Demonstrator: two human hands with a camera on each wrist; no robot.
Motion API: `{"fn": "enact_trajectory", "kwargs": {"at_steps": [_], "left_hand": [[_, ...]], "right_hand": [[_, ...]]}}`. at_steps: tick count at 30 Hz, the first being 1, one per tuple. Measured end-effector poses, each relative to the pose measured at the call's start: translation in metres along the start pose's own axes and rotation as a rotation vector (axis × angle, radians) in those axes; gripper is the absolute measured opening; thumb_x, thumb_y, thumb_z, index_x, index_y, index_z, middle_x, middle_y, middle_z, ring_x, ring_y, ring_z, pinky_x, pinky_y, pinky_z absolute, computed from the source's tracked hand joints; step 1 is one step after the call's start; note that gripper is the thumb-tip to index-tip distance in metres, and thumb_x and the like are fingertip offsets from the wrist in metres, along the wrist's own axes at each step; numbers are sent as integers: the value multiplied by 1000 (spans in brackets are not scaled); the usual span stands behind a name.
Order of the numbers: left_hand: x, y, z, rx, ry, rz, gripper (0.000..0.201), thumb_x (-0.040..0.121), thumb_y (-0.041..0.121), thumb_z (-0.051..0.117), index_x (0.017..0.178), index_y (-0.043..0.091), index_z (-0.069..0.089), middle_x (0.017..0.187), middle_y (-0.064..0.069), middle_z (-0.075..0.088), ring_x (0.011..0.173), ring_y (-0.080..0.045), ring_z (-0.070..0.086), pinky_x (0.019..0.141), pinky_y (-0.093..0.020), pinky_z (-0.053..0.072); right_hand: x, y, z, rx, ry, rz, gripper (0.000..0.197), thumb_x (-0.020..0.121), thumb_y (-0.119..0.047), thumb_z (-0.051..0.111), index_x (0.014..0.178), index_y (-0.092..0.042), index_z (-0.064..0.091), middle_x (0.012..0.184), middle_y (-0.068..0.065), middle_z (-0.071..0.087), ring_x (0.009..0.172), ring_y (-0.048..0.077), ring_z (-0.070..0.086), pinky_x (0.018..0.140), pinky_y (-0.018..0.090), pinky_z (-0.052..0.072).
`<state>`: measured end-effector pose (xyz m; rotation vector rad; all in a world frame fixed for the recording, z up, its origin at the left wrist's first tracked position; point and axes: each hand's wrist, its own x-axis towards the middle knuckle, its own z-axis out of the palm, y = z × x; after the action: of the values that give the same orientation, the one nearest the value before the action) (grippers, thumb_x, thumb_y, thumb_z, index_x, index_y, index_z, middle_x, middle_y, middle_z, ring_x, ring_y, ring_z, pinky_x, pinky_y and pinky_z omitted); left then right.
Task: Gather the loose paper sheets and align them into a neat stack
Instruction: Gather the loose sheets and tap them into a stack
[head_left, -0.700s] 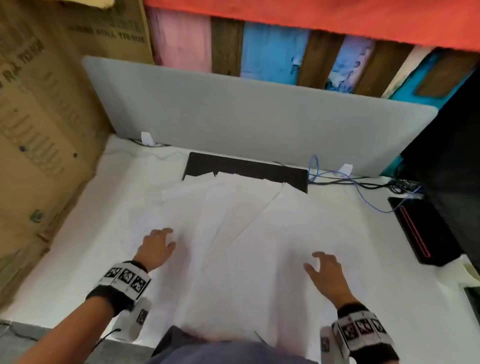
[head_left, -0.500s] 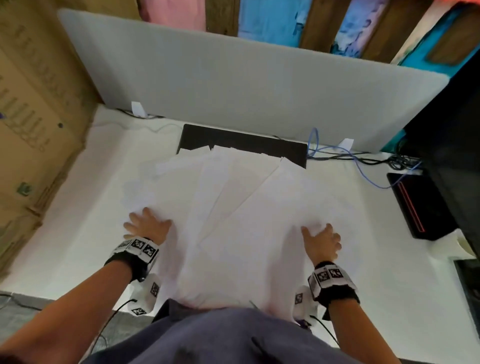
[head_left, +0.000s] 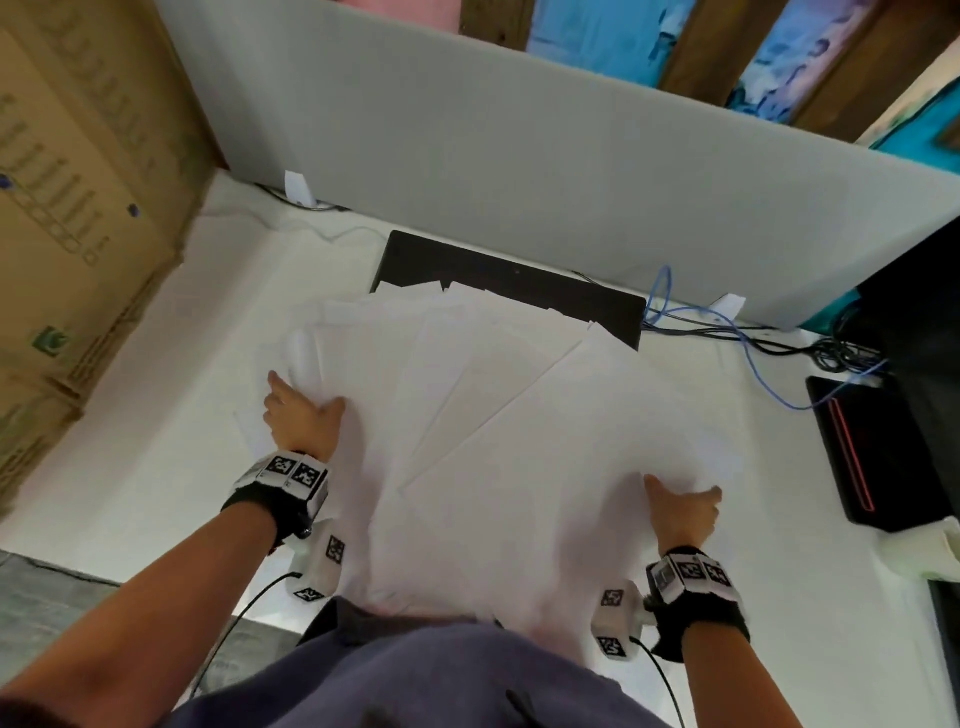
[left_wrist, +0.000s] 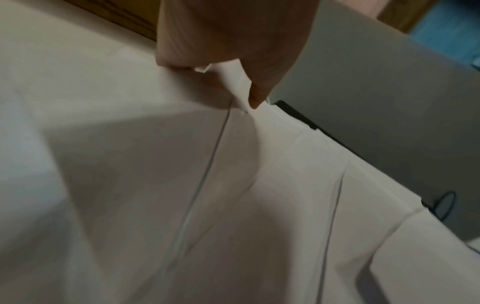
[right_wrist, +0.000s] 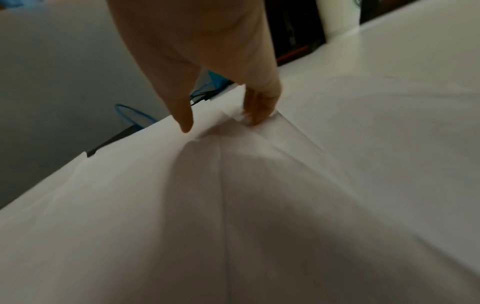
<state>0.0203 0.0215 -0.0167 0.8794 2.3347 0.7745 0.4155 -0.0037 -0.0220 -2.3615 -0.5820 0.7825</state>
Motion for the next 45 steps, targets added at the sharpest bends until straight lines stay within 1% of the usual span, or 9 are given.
{"fn": "enact_trajectory", "kwargs": {"at_steps": [7, 12, 18, 23, 27, 31, 36, 40, 45], "left_hand": [[0, -6, 3, 17, -116, 247, 67, 89, 15, 59, 146, 22, 25, 147, -23, 15, 131, -43, 26, 109, -46, 24], [2, -7, -7, -391, -7, 27, 84, 86, 18, 65, 149, 19, 9, 148, -21, 21, 133, -33, 34, 109, -33, 27], [11, -13, -24, -476, -246, -150, 36, 83, 7, 67, 114, -7, 57, 112, -25, 62, 88, -29, 60, 70, -34, 49], [6, -3, -26, -439, -396, -89, 36, 85, 12, 65, 117, -1, 57, 105, -13, 62, 97, -28, 59, 82, -34, 45], [14, -4, -36, -456, -458, -151, 26, 81, 21, 70, 103, 12, 59, 101, -10, 65, 96, -29, 60, 89, -38, 46], [20, -15, -29, -429, -551, -180, 79, 51, 40, 85, 118, 8, 57, 116, -10, 63, 109, -31, 57, 102, -48, 40], [2, 2, -34, -423, -609, -131, 46, 76, -11, 64, 119, 1, 54, 115, -20, 60, 110, -36, 55, 100, -50, 40], [4, 5, -47, -566, -686, -183, 32, 79, -8, 59, 107, 7, 60, 96, -6, 71, 91, -28, 63, 84, -40, 48], [-8, 27, -27, -601, -711, -125, 19, 86, 4, 58, 104, 11, 59, 89, 1, 69, 91, -21, 61, 91, -36, 44]], "right_hand": [[-4, -15, 25, 59, -373, -212, 59, 73, -5, 75, 125, 1, 48, 118, 17, 60, 106, 33, 58, 86, 42, 51], [-7, -29, 22, 227, -455, -192, 37, 78, 4, 66, 114, 6, 57, 103, 16, 63, 91, 32, 61, 51, 17, 51], [-15, -38, 28, 341, -528, -200, 39, 79, 4, 65, 116, -2, 54, 103, 14, 62, 80, 27, 60, 52, 20, 53], [-31, -48, 57, 152, -646, -227, 37, 75, 9, 67, 111, 8, 58, 99, 18, 64, 89, 32, 62, 76, 36, 53], [-28, -53, 49, 261, -624, -198, 17, 77, 8, 65, 93, 3, 61, 82, 11, 63, 74, 28, 59, 53, 20, 53], [-38, -56, 62, 269, -785, -198, 56, 63, -1, 77, 115, -3, 57, 106, 13, 66, 96, 31, 62, 82, 38, 54], [-48, -60, 72, 224, -835, -168, 40, 72, 4, 73, 110, 1, 61, 108, 17, 67, 100, 33, 63, 93, 46, 49], [-33, -50, 59, 273, -805, -115, 66, 51, -23, 88, 108, 0, 63, 105, 18, 68, 99, 33, 65, 93, 46, 50], [-48, -50, 67, 239, -809, -176, 16, 78, 3, 68, 93, -2, 65, 84, 9, 70, 84, 29, 64, 74, 32, 54]]}}
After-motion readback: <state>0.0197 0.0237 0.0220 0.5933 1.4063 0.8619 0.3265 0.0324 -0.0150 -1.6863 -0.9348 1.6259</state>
